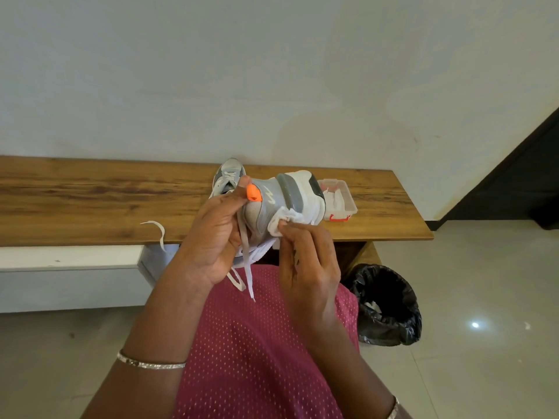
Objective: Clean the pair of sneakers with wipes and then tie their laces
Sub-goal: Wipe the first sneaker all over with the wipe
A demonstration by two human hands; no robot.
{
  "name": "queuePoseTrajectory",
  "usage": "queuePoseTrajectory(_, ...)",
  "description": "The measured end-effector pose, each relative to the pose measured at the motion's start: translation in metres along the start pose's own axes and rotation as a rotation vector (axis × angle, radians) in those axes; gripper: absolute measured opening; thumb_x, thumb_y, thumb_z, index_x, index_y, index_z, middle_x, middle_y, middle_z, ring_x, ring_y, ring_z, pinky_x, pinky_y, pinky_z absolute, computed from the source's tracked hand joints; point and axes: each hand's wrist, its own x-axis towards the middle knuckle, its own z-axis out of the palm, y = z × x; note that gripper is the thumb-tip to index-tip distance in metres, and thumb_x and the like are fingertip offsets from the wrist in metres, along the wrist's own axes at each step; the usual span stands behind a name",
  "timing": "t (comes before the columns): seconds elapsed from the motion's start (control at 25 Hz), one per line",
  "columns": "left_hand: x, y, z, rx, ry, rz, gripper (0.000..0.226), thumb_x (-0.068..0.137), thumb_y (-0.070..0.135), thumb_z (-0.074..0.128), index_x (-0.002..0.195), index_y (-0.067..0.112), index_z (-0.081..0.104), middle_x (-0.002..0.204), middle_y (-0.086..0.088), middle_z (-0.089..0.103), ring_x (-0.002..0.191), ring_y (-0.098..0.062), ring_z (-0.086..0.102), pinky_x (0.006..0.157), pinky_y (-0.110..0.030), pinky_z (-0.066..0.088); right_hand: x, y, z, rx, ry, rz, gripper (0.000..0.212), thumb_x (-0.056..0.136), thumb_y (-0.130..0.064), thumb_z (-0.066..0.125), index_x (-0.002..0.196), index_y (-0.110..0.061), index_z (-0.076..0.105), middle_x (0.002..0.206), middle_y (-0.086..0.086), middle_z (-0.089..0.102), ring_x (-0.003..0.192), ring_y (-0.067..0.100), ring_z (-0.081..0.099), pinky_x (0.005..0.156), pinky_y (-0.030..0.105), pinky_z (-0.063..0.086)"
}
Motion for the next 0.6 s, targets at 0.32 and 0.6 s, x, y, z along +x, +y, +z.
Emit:
queuePoseTrajectory(0.32,0.003,-0.002,-0.010,-0.042,0.068,-0.048,0.060,0.081,0.034,0.077,0.127,-0.001,0.061,0.110,-0.013,0.065,0.097,-0.022,0.067,0.087,-0.042,0.058,-0.008,0.016,-0.007,-0.001,-0.120,-0.013,0.013,0.086,0.006,0.070,0.096,-0.001,0.072,0.093,0.009,0.067,0.086,0.020,0.063,0.071,0.033,0.054)
queuePoseTrajectory(0.6,0.003,-0.004,-0.003,-0.075,0.064,-0.037,0.044,0.096,0.030,0.055,0.131,0.004,0.059,0.102,-0.005,0.075,0.089,-0.014,0.074,0.069,-0.029,0.060,0.047,0.025,-0.013,-0.011,-0.036,0.014,0.023,0.088,0.002,0.068,0.109,-0.006,0.072,0.101,0.009,0.065,0.096,0.018,0.056,0.072,0.033,0.051)
